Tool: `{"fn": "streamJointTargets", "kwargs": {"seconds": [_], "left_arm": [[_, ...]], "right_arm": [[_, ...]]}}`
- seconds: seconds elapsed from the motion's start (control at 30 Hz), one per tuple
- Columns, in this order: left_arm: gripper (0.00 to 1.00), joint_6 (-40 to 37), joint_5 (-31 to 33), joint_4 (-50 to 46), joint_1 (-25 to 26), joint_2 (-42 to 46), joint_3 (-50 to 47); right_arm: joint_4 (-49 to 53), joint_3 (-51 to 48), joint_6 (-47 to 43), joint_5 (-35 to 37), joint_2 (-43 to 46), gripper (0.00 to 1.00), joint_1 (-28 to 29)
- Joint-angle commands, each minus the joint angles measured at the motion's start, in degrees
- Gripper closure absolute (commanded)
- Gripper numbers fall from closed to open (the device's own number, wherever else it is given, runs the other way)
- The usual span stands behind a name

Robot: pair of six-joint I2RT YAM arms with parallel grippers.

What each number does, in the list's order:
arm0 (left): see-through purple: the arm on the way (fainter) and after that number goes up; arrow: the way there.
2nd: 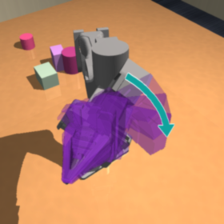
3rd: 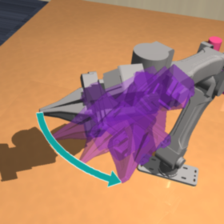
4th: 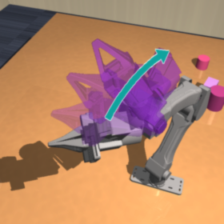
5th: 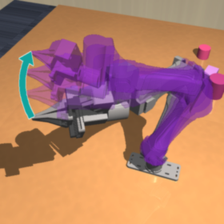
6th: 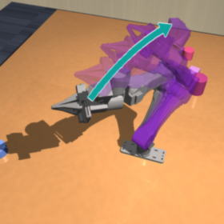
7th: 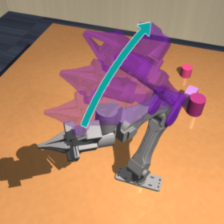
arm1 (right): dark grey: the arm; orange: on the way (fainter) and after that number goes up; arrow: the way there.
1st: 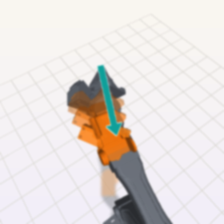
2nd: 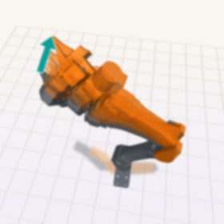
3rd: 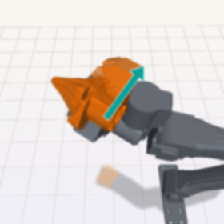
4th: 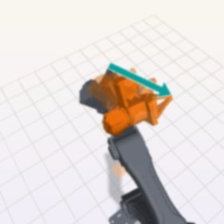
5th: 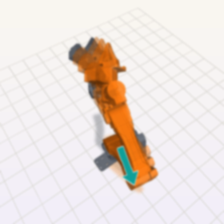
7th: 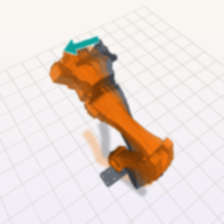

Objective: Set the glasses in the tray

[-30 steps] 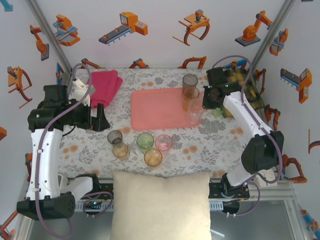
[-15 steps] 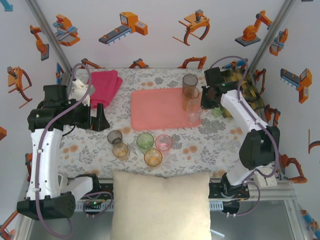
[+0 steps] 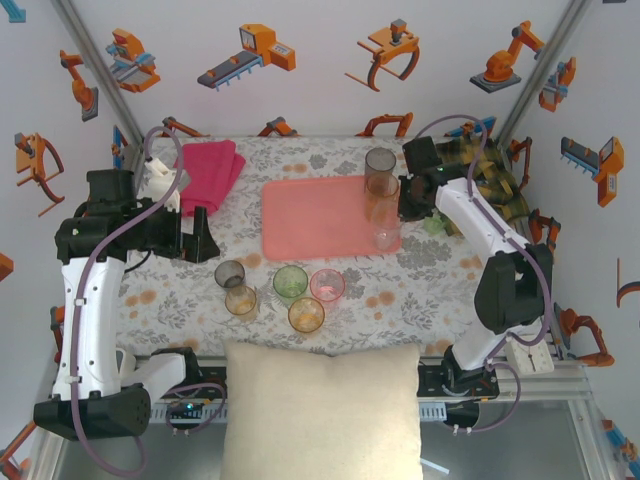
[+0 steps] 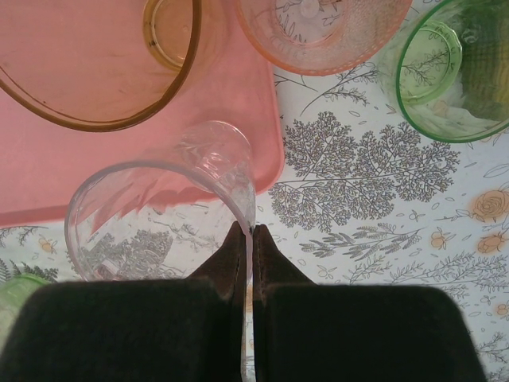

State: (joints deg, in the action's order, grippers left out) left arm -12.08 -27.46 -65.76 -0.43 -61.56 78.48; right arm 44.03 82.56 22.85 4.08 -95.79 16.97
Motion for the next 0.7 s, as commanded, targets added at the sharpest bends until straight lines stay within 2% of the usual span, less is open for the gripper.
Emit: {"fn": "streamJointTargets", "kwargs": {"seconds": [0.0, 0.33, 0.67], "left_arm": [[0.03, 0.7, -1.7, -0.8, -0.2, 0.8, 0.1], [0.03, 0.7, -1.8, -0.8, -0.1, 0.9, 0.4], [0.03, 0.5, -1.7, -0.7, -0.1, 1.4, 0.6]], "right_arm": [[-0.8, 1.0, -0.5, 0.4, -0.1, 0.98, 0.3], [0.2, 1.6, -0.8, -0.2, 0.7, 0.81, 0.3], [2.9, 4.9, -1.0, -1.6, 3.2, 0.74, 0.3]]}}
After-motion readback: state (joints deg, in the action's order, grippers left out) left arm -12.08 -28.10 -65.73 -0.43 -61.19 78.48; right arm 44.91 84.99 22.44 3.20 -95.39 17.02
